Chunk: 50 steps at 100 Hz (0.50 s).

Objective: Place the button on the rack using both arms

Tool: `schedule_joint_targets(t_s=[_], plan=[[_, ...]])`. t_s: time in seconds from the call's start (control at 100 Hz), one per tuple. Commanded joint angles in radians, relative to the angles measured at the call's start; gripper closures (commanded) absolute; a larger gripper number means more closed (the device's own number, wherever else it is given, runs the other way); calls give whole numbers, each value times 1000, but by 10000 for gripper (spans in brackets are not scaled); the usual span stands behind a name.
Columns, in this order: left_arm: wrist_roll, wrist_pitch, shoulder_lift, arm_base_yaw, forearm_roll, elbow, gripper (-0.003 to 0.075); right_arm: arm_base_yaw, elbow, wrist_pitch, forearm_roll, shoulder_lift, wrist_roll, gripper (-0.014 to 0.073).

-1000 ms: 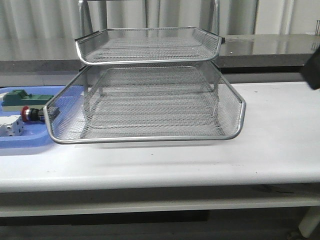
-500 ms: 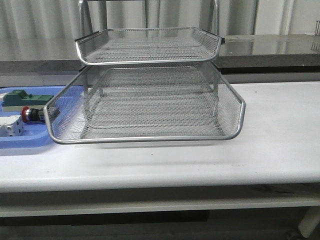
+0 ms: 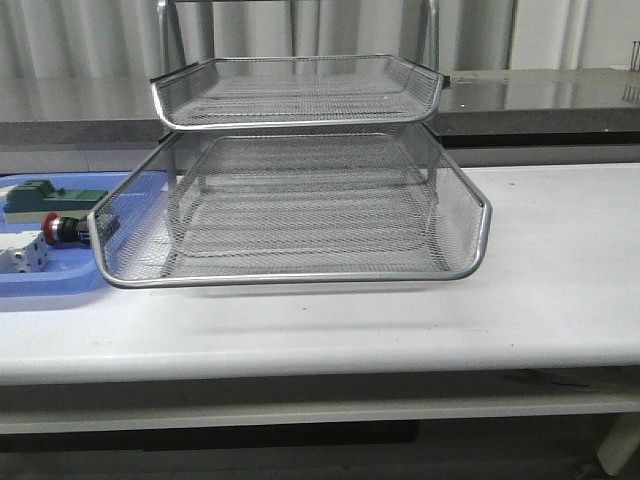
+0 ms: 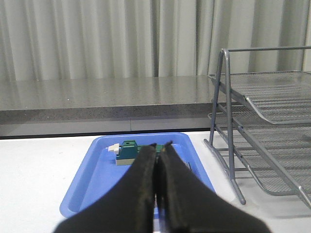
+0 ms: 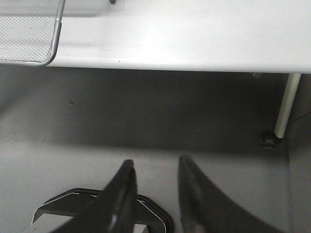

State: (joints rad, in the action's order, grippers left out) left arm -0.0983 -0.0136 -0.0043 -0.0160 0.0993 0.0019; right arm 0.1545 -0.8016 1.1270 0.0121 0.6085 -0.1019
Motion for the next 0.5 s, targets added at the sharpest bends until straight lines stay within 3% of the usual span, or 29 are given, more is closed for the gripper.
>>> schedule_joint_targets(t_s=[0.0,0.12,0.49], plan=[[-9,-78,-35,-1,0,45,741,0,-35,-44,-12,1,-5,532],[-9,-78,-35,-1,0,45,741,0,-35,-42,-12,1,-5,667],[-9,-78,-35,-1,0,45,741,0,-35,-36,-12,1,-5,661]])
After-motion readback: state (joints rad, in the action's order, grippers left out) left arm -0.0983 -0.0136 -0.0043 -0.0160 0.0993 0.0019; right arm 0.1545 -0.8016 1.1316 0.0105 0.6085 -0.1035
